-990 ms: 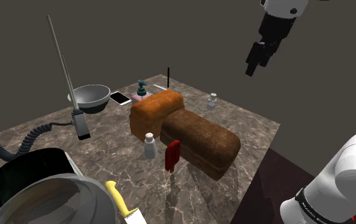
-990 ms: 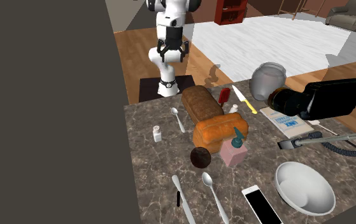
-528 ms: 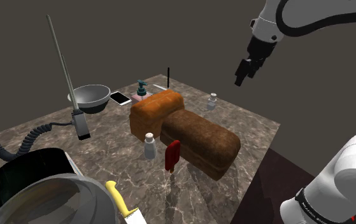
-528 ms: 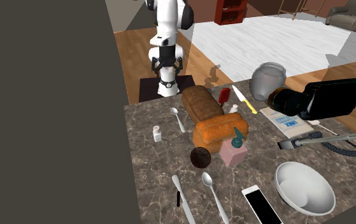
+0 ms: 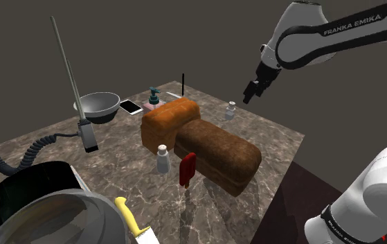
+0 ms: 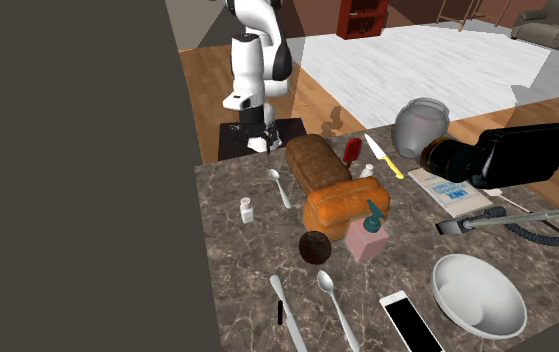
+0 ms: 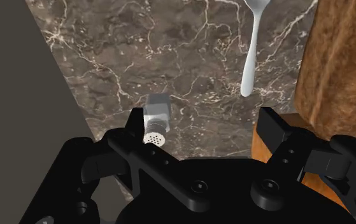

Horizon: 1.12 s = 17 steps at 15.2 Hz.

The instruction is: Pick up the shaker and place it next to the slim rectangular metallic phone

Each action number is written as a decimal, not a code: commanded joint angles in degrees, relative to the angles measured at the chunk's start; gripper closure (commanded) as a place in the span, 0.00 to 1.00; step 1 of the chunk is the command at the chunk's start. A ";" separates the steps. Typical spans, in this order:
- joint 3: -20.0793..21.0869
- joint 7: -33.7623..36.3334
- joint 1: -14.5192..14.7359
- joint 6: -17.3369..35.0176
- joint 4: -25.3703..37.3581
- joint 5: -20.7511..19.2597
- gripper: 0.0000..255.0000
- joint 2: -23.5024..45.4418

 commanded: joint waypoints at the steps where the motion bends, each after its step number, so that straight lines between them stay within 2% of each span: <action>1: -1.47 -1.57 0.38 5.16 -0.04 1.07 0.00 4.03; 6: -5.76 -8.10 2.44 16.07 1.85 6.92 0.00 14.93; 10: -8.77 -17.25 4.82 22.84 5.45 17.06 0.00 24.54; 11: -8.89 -18.96 4.93 23.61 6.16 19.06 0.00 26.00; 17: -7.96 -23.00 5.10 27.10 7.42 24.55 0.00 31.25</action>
